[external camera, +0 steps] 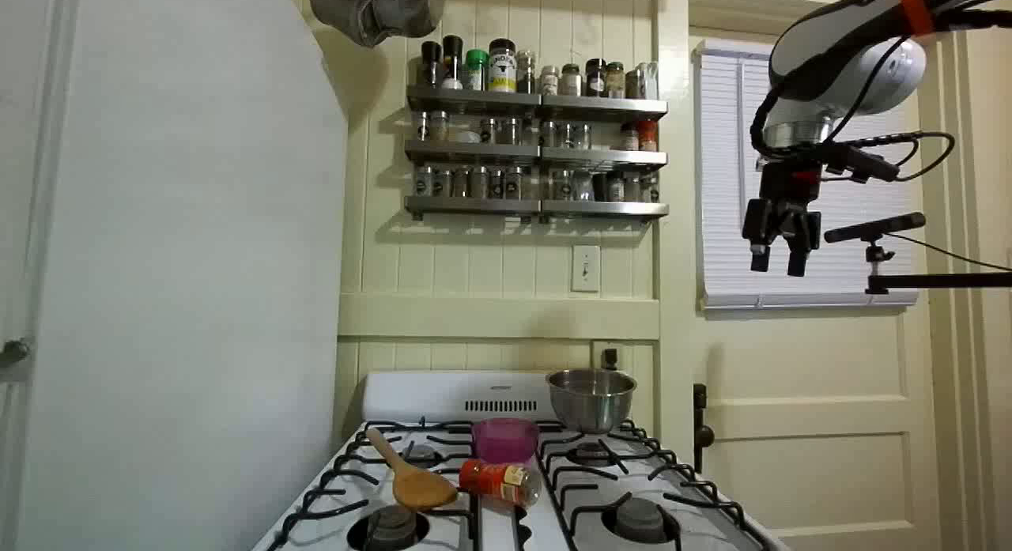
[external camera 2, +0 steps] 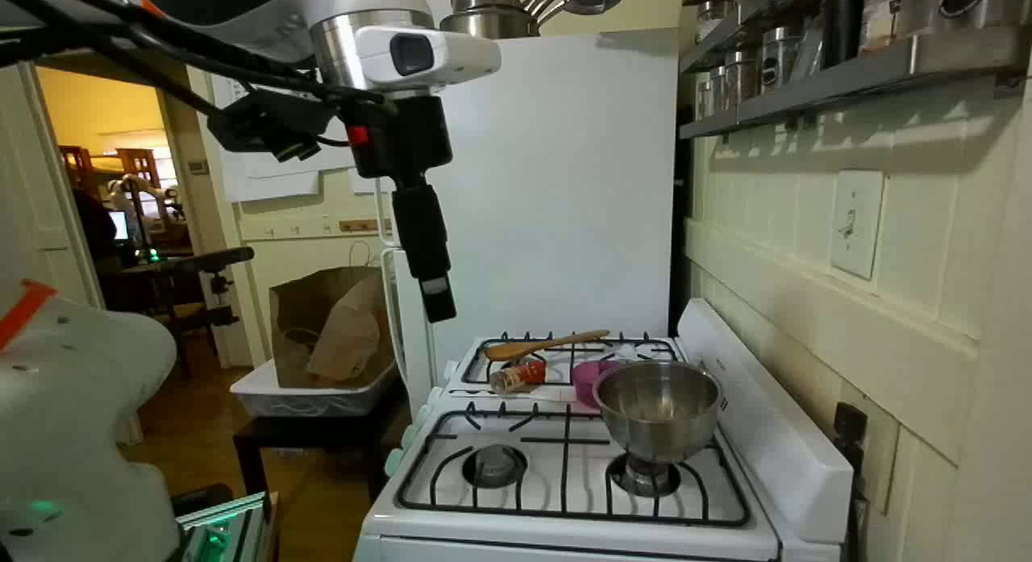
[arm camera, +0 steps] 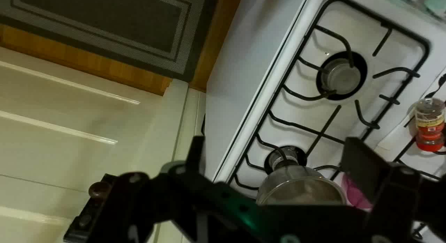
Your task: Pick up one jar from the topmost shelf and shake it over the silver bowl on the right then place it back on the shelf.
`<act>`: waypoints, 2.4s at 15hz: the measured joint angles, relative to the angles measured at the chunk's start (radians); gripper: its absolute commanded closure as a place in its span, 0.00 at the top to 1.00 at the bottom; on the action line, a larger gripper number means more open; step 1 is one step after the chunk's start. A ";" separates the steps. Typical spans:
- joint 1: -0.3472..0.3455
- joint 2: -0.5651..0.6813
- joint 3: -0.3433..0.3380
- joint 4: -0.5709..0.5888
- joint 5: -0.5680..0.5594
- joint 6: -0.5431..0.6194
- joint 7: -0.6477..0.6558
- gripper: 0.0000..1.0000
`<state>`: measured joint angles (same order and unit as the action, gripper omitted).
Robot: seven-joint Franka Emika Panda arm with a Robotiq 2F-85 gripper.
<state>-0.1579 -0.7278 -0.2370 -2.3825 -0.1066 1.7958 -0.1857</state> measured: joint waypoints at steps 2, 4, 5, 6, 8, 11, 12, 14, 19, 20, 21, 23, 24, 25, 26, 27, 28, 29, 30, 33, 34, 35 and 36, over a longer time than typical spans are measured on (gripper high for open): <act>0.000 0.000 0.000 0.000 0.000 0.000 0.000 1.00; 0.000 0.000 0.000 0.000 0.000 0.000 0.000 1.00; 0.000 0.000 0.000 0.000 0.000 0.000 0.000 1.00; 0.000 0.000 0.000 0.000 0.000 0.000 0.000 1.00; 0.000 0.000 0.000 0.000 0.000 0.000 0.000 1.00; 0.000 0.000 0.000 0.000 0.000 0.000 0.000 1.00; 0.000 0.000 0.000 0.000 0.000 0.000 0.000 1.00; 0.000 0.000 0.000 0.000 0.000 0.000 0.000 1.00; 0.008 0.007 0.031 0.031 0.008 0.098 0.025 1.00; 0.014 0.012 0.048 0.061 0.013 0.129 0.046 1.00; 0.018 0.019 0.068 0.101 0.016 0.158 0.073 1.00; 0.021 0.035 0.108 0.189 0.016 0.221 0.125 1.00; 0.021 0.046 0.124 0.236 0.016 0.253 0.149 1.00; 0.021 0.061 0.135 0.281 0.016 0.294 0.165 1.00; 0.021 0.081 0.142 0.326 0.016 0.343 0.171 1.00; 0.021 0.105 0.145 0.371 0.013 0.394 0.176 1.00; 0.021 0.133 0.146 0.414 0.010 0.449 0.181 1.00; 0.019 0.163 0.146 0.457 0.007 0.507 0.184 1.00; 0.017 0.196 0.147 0.500 0.005 0.566 0.185 1.00; 0.002 0.298 0.148 0.619 -0.009 0.736 0.188 1.00; -0.010 0.332 0.149 0.660 -0.027 0.783 0.200 1.00; -0.029 0.365 0.154 0.702 -0.052 0.820 0.223 1.00; -0.055 0.398 0.161 0.746 -0.083 0.842 0.260 1.00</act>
<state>-0.2127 -0.3299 -0.0759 -1.6364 -0.1900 2.6380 0.0743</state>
